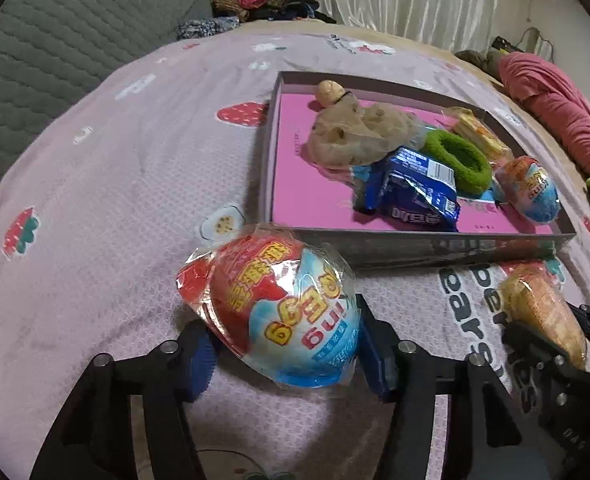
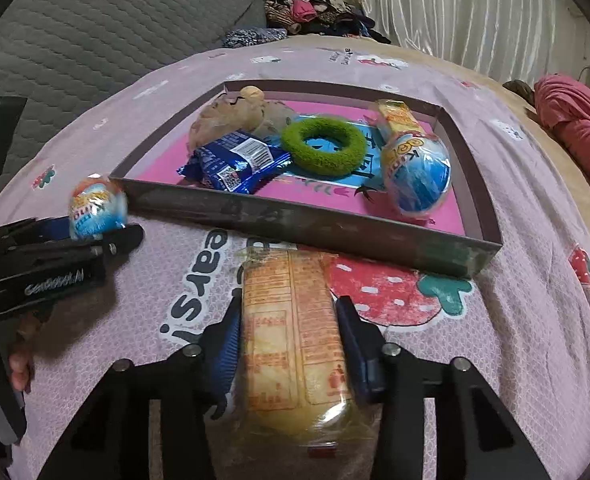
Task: Organize objects
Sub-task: 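Grasp the chocolate egg with left tool while right grasps the bread roll, then lift and carry the egg and bread roll with both tools over the tray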
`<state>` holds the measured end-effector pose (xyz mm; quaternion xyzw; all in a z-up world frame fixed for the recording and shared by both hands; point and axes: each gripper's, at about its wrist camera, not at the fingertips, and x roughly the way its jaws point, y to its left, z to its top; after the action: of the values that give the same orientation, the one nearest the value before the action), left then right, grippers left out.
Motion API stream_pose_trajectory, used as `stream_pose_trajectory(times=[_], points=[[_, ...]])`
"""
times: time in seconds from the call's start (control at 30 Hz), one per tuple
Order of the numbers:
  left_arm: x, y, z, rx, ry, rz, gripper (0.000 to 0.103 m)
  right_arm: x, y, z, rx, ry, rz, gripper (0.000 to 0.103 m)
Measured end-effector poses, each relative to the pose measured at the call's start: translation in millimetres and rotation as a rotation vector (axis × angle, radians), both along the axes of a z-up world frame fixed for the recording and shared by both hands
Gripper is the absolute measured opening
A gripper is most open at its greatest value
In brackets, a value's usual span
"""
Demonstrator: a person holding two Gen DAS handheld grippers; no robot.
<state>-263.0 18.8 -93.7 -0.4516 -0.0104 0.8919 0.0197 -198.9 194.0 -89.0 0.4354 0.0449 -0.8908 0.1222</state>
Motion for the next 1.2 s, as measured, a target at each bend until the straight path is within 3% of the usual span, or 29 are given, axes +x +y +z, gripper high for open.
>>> stream_pose_trajectory(times=[0.23,0.57,0.8,1.2], points=[[5,-5,3,0.066,0.016,-0.033,0.061,5,6,8,-0.050,0.035,-0.006,0.040],[26,1,21,0.046,0.047,-0.061,0.061,21,8,28,-0.078,0.065,0.001,0.040],[46,3,57,0.034,0.112,-0.066,0.061,39,9,58,-0.068,0.094,0.016,0.040],[77,16,129,-0.016,0.200,-0.101,0.061,62,12,140,-0.046,0.215,0.019,0.040]])
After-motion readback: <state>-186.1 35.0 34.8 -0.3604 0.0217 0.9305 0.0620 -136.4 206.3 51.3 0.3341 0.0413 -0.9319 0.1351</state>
